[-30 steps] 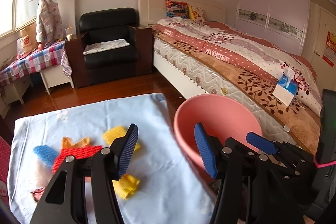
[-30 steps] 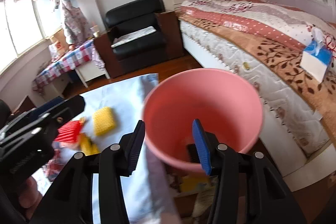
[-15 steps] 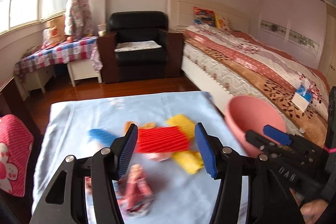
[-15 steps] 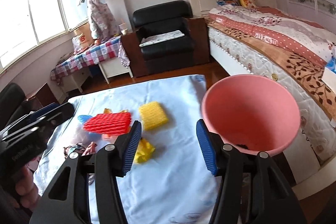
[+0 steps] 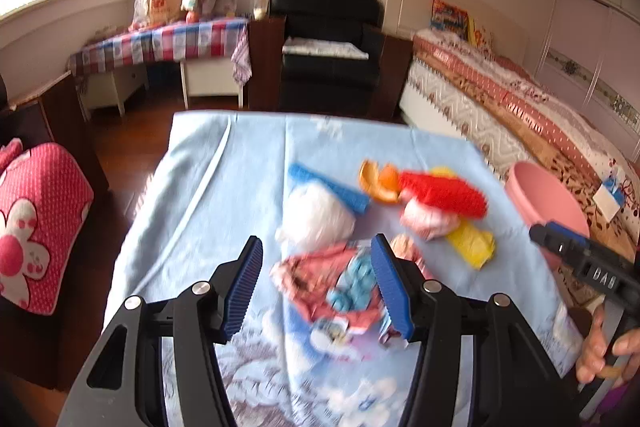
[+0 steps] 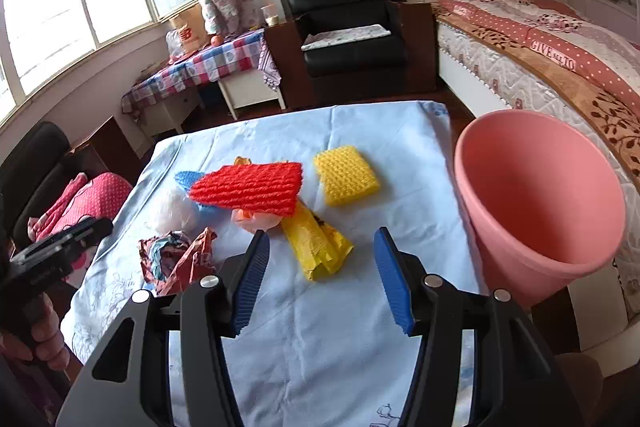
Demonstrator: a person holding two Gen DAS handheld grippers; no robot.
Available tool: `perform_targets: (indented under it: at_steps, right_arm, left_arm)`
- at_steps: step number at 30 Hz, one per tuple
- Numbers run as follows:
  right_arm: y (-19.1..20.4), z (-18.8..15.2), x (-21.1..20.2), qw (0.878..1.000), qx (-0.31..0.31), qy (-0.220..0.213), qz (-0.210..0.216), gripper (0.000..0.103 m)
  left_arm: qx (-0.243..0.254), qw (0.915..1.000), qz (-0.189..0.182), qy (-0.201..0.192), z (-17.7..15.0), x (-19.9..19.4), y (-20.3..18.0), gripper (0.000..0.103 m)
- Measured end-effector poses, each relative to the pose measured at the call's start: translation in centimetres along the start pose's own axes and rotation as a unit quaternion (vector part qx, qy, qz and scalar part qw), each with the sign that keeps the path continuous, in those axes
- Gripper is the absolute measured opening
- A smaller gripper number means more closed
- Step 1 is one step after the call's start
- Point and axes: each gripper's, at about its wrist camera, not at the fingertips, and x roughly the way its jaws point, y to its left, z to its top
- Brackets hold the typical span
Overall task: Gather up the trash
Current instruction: 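Move both tools back over the table toward the remaining trash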
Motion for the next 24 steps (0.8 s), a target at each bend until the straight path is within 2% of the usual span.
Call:
perform_targets:
  at_steps: [6, 10, 13, 15, 17, 22, 24]
  right_arm:
    - [0.5, -0.2, 0.7, 1.0, -0.01, 0.007, 0.009, 0.055]
    - [0.6, -0.6, 1.3, 1.0, -0.012, 0.015, 0.006, 0.055]
    - [0.3, -0.8, 1.4, 1.0, -0.009, 0.019, 0.003, 0.055]
    - [0.2, -0.9, 1.6, 1.0, -0.006, 0.021, 0.002, 0.055]
    - [0.2, -0.9, 1.8, 1.0, -0.005, 0.024, 0.001, 0.055]
    - [0.4, -1.1, 2.3, 1.0, -0.009, 0.029, 0.0, 0.055]
    - [0.3, -1.1, 2.4, 0.999, -0.011, 0.031, 0.001, 0.055]
  left_arm:
    - [0.01, 0.9994, -0.009, 0.032, -1.6, 1.3, -0.7, 0.055]
    - [0.008, 0.9989, -0.017, 0.043, -1.2, 2.4, -1.4, 0.055]
    - [-0.014, 0.9977, -0.044, 0.049, -0.6, 2.8, -1.8, 0.055]
    - [-0.015, 0.9977, -0.047, 0.045, -0.1, 3.0, -2.5, 0.055]
    - [-0.012, 0.9981, -0.034, 0.05, 0.2, 3.8, -3.2, 0.055]
    - [-0.022, 0.9946, 0.02, 0.1, -0.1, 6.8, -4.0, 0.055]
    - [-0.028, 0.9936, 0.03, 0.105, -0.4, 7.3, -3.7, 0.046]
